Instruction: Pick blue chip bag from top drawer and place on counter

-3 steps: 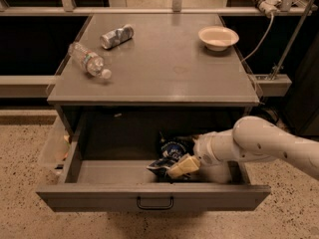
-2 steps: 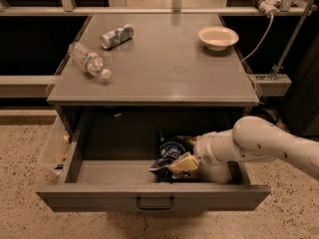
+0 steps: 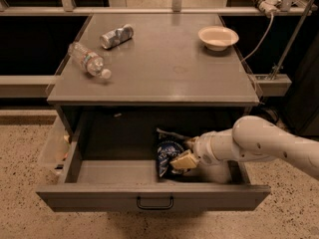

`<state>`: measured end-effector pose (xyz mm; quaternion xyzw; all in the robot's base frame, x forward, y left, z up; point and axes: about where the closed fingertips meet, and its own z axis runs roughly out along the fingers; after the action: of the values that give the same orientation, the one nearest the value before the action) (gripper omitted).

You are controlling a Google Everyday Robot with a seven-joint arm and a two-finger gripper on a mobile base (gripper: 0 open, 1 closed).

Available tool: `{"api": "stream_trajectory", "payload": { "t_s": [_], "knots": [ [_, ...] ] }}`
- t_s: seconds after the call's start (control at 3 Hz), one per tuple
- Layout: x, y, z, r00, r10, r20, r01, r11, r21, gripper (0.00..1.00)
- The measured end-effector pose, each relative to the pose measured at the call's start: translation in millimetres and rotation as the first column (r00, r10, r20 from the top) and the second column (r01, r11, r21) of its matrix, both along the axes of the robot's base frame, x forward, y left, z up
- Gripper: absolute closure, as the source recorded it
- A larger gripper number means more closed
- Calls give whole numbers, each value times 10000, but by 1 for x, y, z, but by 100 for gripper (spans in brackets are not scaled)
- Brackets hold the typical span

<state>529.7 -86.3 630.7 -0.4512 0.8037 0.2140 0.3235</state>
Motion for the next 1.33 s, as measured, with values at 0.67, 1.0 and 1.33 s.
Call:
{"api": "stream_trajectory", "payload": {
  "t_s": [0.67, 1.0, 1.33],
  "knots": [
    [-7, -6, 87, 9944, 696, 791, -744, 9955, 590, 100],
    [-26, -18, 142, 9903, 720, 1191, -763, 9966, 319, 100],
    [-49, -30, 192, 9860, 448, 1606, -437, 9990, -101, 100]
  ]
}}
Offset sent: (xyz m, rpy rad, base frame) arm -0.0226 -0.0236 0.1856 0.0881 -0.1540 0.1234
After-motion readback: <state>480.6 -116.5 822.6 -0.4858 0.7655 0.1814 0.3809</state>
